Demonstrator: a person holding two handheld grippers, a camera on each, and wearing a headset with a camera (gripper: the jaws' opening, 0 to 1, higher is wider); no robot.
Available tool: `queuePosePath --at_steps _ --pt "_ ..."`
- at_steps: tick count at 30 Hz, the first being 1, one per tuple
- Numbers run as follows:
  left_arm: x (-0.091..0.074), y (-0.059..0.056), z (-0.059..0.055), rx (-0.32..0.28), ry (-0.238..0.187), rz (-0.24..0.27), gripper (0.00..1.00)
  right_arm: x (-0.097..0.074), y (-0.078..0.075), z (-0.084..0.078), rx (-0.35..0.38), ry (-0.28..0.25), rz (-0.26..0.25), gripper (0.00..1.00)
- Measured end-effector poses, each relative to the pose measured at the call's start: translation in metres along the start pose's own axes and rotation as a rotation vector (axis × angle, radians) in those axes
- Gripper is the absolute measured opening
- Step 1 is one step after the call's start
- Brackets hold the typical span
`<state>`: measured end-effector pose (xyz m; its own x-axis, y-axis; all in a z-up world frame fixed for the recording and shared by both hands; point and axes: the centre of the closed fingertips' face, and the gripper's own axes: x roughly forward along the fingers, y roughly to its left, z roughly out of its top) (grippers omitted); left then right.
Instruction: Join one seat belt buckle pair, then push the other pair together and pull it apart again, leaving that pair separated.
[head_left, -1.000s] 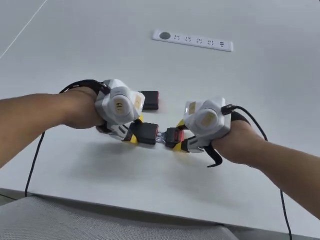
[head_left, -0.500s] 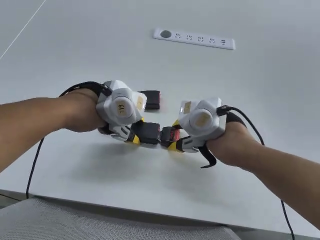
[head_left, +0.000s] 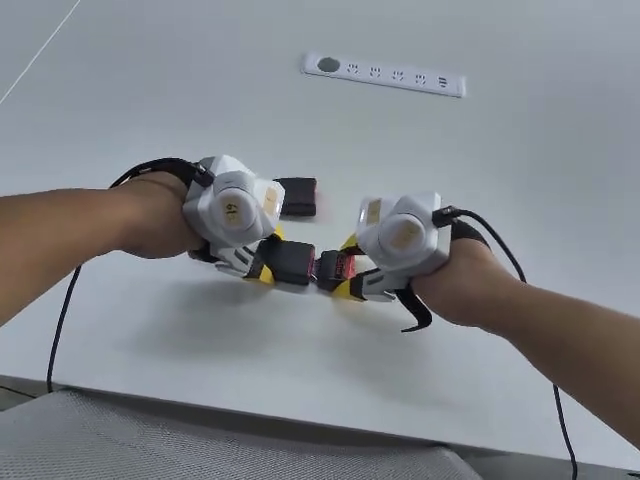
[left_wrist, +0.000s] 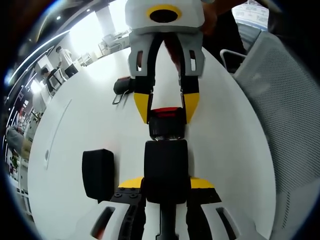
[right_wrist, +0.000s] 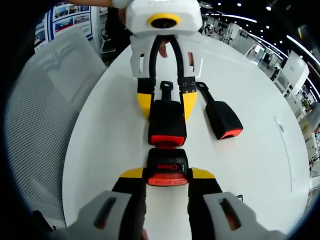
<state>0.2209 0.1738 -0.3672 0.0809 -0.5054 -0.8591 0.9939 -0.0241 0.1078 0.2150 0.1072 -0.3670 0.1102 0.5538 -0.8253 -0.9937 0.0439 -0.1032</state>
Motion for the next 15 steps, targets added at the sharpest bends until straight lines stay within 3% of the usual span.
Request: queuePosePath --at_steps 15 --pt "0.0017 0.0014 -0.0030 -0.024 0.016 0.012 0.30 -0.0001 0.0018 -0.0004 0.001 0.003 0.002 0.30"
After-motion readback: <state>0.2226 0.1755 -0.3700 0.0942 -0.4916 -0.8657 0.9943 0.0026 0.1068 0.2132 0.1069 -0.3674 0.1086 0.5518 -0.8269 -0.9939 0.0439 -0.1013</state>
